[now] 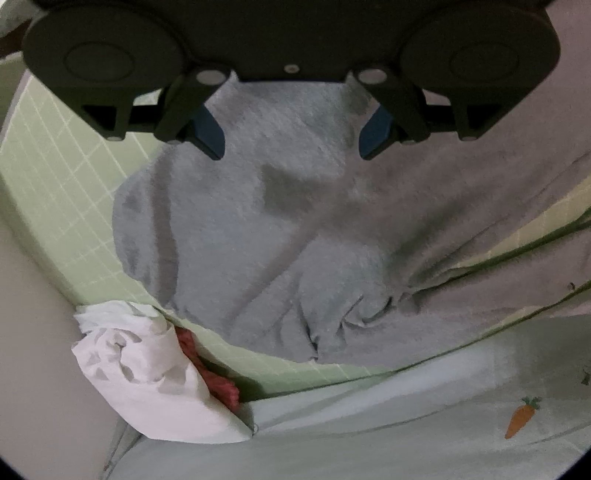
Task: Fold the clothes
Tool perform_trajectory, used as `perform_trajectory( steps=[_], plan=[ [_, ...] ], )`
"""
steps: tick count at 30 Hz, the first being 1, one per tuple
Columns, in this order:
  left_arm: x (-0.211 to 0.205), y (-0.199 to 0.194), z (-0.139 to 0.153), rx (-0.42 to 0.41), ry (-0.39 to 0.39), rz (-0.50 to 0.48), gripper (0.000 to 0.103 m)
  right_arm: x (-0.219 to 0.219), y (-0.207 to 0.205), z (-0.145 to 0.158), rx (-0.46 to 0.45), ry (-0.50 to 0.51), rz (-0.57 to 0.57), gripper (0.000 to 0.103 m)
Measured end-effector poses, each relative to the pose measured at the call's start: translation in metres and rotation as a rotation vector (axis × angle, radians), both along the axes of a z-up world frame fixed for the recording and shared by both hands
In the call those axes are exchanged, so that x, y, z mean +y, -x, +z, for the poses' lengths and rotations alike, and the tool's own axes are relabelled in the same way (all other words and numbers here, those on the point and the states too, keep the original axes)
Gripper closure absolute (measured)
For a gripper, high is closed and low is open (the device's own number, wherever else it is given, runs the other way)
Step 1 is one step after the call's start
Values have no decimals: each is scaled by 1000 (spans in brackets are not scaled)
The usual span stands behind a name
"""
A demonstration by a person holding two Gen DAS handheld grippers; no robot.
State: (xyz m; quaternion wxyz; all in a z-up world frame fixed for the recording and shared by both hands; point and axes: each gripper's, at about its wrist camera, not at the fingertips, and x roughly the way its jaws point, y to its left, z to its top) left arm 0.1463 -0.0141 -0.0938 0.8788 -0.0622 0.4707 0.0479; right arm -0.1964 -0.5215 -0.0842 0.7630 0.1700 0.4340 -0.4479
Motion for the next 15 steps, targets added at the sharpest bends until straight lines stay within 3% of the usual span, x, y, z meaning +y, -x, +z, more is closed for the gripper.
perform_trajectory(
  steps=[1, 6, 11, 13, 15],
  plan=[
    [0, -1, -1, -2, -4, -15, 98, 1, -1, -1, 7, -5, -5, 23],
    [18, -8, 0, -23, 2, 79, 101, 6, -4, -2, 23, -11, -1, 23],
    [27, -6, 9, -25, -14, 160, 96, -2, 7, 2, -11, -16, -13, 23],
    [21, 1, 17, -40, -25, 151, 82, -10, 18, 5, -46, -13, -34, 21],
    [12, 11, 26, -59, -15, 132, 52, -21, 31, 10, -92, -2, -64, 17]
  ],
)
